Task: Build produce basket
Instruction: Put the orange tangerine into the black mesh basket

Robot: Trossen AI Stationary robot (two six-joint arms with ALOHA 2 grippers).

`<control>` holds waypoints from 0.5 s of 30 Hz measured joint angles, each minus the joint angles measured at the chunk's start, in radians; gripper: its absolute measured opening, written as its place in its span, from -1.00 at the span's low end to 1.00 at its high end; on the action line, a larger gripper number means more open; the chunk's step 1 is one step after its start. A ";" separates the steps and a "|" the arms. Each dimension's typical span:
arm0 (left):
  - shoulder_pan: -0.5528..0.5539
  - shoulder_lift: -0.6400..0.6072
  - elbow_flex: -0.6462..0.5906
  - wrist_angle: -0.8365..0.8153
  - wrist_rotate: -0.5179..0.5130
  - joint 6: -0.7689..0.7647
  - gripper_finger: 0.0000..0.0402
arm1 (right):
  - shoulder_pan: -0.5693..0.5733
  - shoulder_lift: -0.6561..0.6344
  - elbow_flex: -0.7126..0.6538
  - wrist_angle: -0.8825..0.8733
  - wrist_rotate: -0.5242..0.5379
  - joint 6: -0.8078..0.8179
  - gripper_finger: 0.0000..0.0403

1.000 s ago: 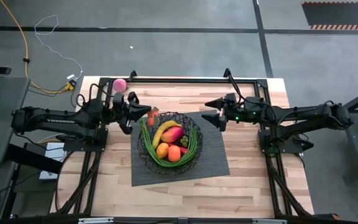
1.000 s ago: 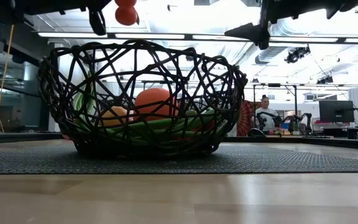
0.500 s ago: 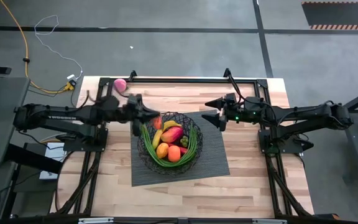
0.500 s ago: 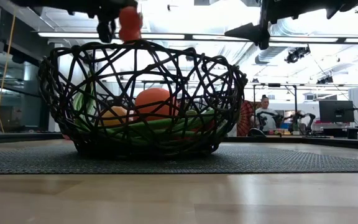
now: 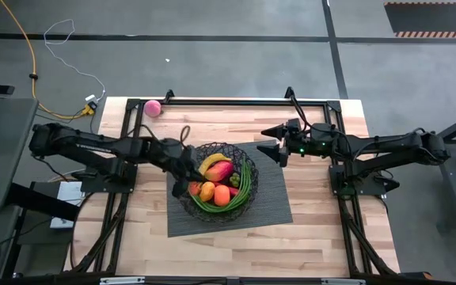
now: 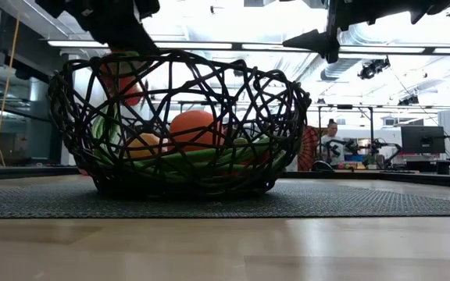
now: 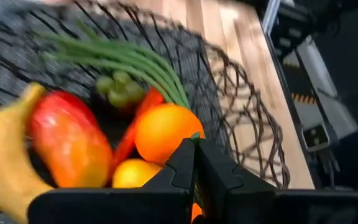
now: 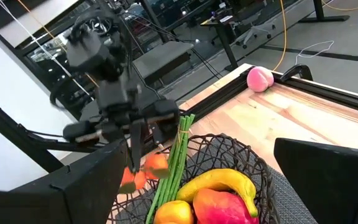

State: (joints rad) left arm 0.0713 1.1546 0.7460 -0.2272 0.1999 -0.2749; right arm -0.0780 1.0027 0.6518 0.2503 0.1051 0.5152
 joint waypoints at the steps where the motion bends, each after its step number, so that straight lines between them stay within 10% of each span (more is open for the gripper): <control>1: -0.013 0.014 0.000 -0.001 0.000 0.001 -1.00 | 0.000 0.000 0.000 -0.002 0.000 0.000 0.93; 15: -0.163 0.190 0.000 0.103 -0.164 -0.298 -1.00 | 0.000 0.000 0.000 -0.026 0.001 0.000 0.93</control>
State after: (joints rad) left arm -0.0922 1.3446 0.7464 -0.1240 0.0362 -0.5733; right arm -0.0780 1.0030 0.6518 0.2246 0.1062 0.5156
